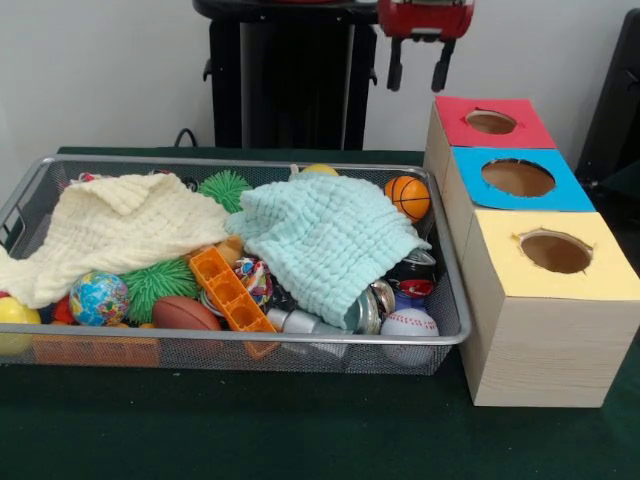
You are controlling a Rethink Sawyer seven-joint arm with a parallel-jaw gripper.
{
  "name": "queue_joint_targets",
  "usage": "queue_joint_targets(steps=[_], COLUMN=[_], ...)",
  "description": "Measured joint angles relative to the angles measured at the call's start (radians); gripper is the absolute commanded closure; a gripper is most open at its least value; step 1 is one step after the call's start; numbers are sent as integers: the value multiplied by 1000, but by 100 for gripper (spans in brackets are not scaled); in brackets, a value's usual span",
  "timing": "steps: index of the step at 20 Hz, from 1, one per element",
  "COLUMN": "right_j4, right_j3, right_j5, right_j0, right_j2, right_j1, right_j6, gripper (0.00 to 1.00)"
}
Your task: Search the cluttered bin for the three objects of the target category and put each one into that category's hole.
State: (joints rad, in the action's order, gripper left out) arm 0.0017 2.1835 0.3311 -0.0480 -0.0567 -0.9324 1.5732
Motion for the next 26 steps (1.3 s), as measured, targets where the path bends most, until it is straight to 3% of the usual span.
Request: queue_joint_targets(steps=[9,19,26], right_j4=[5,28,36], right_j3=[-4,-32,-59], right_j5=[-187,-404,-498], right_j0=[-56,-127,-159], right_j2=[-38,-30,-13], right_j1=[158,347,449], right_j6=[0,4,7], gripper=[0,0,0])
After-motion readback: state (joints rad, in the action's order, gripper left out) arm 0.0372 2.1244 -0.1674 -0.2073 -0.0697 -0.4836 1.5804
